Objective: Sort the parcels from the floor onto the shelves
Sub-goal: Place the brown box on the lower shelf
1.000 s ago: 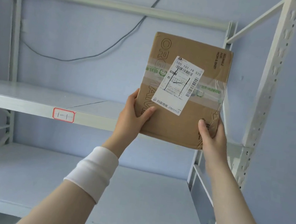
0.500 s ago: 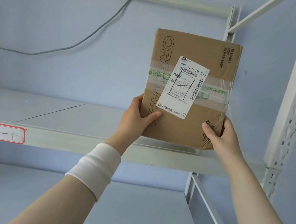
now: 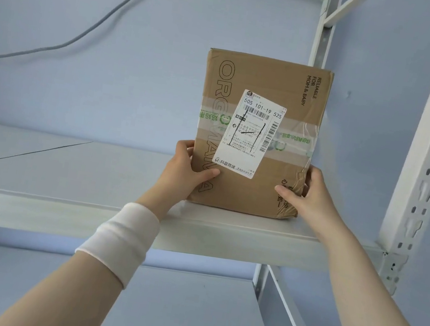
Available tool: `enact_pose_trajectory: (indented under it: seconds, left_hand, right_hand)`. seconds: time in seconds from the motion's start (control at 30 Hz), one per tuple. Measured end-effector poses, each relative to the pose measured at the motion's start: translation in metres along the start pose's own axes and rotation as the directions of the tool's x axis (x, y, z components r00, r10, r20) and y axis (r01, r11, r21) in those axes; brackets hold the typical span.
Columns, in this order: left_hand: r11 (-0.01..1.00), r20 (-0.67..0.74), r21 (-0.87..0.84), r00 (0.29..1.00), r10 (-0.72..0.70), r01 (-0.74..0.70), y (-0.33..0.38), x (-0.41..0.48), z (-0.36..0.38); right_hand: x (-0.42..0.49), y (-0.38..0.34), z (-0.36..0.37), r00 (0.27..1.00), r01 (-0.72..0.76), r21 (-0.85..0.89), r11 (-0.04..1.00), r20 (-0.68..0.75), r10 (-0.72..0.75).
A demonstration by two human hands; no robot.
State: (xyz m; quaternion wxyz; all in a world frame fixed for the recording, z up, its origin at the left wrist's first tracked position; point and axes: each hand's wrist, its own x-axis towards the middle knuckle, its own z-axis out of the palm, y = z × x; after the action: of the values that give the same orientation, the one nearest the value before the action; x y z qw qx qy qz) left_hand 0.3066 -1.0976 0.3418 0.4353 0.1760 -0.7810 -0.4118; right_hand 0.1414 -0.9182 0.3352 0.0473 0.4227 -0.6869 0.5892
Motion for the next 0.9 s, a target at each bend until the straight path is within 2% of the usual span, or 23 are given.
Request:
enact_pose_trajectory:
  seconds: [0.17,0.33,0.47,0.57,0.7,0.9]
  left_hand:
    - [0.997,0.078,0.059,0.995,-0.062,0.057,0.003,0.007,-0.004]
    - [0.976,0.129,0.169,0.979,-0.159,0.137,-0.003,0.016,-0.017]
    - [0.97,0.15,0.212,0.976,-0.157,0.123,-0.004,0.019,-0.014]
    - [0.971,0.17,0.184,0.968,-0.185,0.153,-0.002,0.032,-0.01]
    - [0.95,0.193,0.253,0.953,-0.233,0.182,-0.005,0.057,-0.003]
    - [0.925,0.208,0.321,0.937,-0.279,0.204,-0.016,0.085,0.004]
  right_hand:
    - [0.011,0.005,-0.015,0.992,-0.103,0.064,0.993,0.086,0.097]
    - [0.019,0.006,-0.021,0.967,-0.166,-0.027,0.986,0.191,0.168]
    - [0.03,0.004,-0.018,0.945,-0.174,-0.027,0.984,0.277,0.175]
    - [0.048,0.006,-0.015,0.929,-0.214,-0.06,0.975,0.297,0.222]
    - [0.077,0.012,-0.007,0.902,-0.272,-0.13,0.953,0.311,0.3]
    - [0.102,0.022,0.004,0.885,-0.346,-0.122,0.93,0.287,0.367]
